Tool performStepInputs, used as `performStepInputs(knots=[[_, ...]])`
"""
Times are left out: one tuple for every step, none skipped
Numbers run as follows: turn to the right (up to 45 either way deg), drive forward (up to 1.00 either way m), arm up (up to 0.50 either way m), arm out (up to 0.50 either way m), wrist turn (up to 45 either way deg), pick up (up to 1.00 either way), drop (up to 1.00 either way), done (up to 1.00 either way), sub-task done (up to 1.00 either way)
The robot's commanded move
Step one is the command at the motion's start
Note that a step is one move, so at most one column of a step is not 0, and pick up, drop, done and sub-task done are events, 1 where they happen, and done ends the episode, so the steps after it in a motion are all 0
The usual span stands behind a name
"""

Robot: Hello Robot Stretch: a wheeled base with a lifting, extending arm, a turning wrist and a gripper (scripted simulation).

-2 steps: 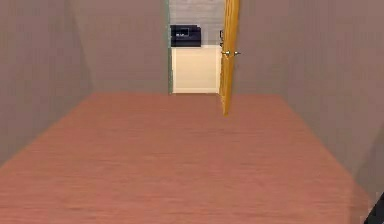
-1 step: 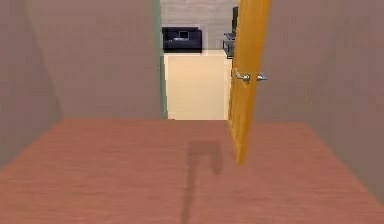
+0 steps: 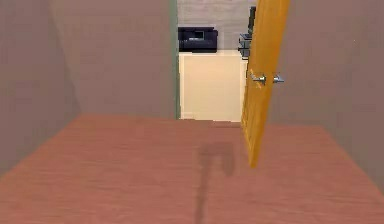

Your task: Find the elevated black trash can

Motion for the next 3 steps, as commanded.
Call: performStepInputs(knots=[[0.0, 1.00, 0.00, 0.00, 0.0, 0.00, 0.00, 0.00, 0.00], [0.0, 0.50, 0.00, 0.00, 0.0, 0.00, 0.00, 0.00, 0.00], [12.0, 0.00, 0.00, 0.00, 0.0, 0.00, 0.00, 0.00, 0.00]])
